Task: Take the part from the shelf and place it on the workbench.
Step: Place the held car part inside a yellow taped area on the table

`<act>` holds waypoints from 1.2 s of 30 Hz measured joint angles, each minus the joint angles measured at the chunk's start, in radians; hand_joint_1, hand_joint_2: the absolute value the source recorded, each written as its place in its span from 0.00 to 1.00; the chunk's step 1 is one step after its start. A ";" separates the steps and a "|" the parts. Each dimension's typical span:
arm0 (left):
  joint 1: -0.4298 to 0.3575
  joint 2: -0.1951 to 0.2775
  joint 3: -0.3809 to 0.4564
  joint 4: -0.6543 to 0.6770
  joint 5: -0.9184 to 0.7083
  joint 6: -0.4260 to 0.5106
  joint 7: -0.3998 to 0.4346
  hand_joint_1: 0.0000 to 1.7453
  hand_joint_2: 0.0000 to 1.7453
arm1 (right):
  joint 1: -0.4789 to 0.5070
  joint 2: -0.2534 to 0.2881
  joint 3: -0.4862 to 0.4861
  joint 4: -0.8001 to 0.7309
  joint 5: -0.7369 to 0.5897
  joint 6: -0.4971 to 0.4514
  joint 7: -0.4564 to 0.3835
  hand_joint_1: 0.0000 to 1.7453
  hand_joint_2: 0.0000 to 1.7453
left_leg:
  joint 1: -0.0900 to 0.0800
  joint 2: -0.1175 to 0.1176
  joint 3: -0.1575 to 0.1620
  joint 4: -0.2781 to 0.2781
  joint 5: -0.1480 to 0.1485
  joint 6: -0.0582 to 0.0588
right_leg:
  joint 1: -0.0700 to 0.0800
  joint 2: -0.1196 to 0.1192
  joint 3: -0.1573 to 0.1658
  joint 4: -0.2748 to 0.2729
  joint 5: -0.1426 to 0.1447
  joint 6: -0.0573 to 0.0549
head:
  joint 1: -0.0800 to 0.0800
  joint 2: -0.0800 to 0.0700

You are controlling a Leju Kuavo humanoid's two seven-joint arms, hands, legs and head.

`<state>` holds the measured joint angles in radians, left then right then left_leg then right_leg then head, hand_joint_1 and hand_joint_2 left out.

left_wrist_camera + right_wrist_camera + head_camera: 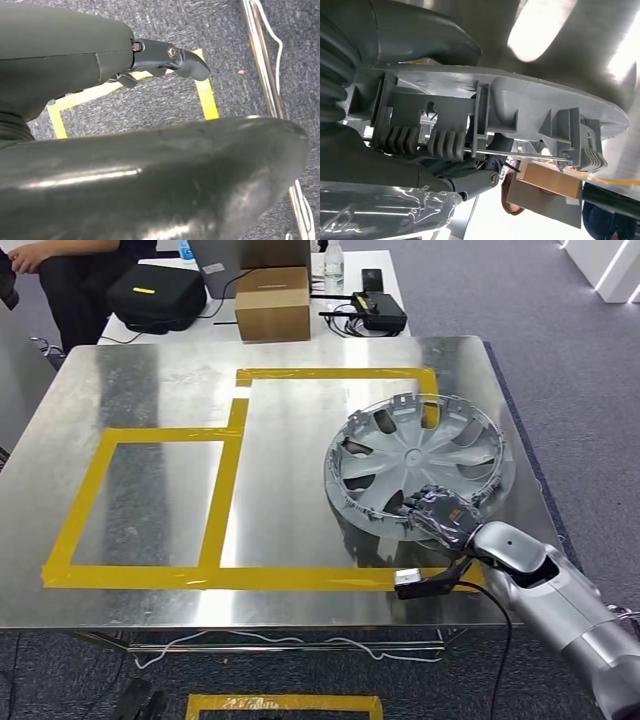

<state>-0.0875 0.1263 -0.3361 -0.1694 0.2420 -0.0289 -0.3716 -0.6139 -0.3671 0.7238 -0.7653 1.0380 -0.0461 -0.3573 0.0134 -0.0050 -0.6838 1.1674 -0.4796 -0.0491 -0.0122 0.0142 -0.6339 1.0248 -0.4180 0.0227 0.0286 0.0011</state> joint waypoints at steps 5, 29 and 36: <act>-0.003 0.001 0.000 0.000 -0.008 0.006 0.001 0.00 0.00 | -0.009 0.021 0.026 0.035 -0.053 -0.032 -0.009 1.00 1.00 | -0.002 -0.001 0.075 -0.160 0.038 0.019 | 0.006 0.009 -0.004 0.002 0.002 0.021 | -0.001 0.000; -0.011 -0.001 -0.010 -0.003 -0.044 0.013 0.021 0.00 0.00 | 0.026 0.071 0.075 0.052 -0.181 -0.068 -0.109 1.00 1.00 | 0.001 -0.001 -0.033 0.082 -0.056 -0.005 | 0.003 -0.005 0.016 0.002 -0.011 -0.006 | -0.001 0.000; -0.015 0.000 -0.013 -0.003 -0.054 0.014 0.022 0.00 0.00 | 0.036 0.072 0.075 0.052 -0.201 -0.089 -0.133 1.00 1.00 | 0.001 -0.002 0.089 -0.160 0.033 0.019 | 0.009 -0.001 0.008 0.001 -0.002 0.021 | -0.001 0.000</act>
<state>-0.1029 0.1266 -0.3495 -0.1728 0.1881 -0.0145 -0.3498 -0.5778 -0.2950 0.7992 -0.7134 0.8370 -0.1348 -0.4899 0.0142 -0.0074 -0.5953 1.0073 -0.4462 -0.0297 -0.0036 0.0134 -0.6256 1.0262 -0.4202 0.0436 0.0274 0.0011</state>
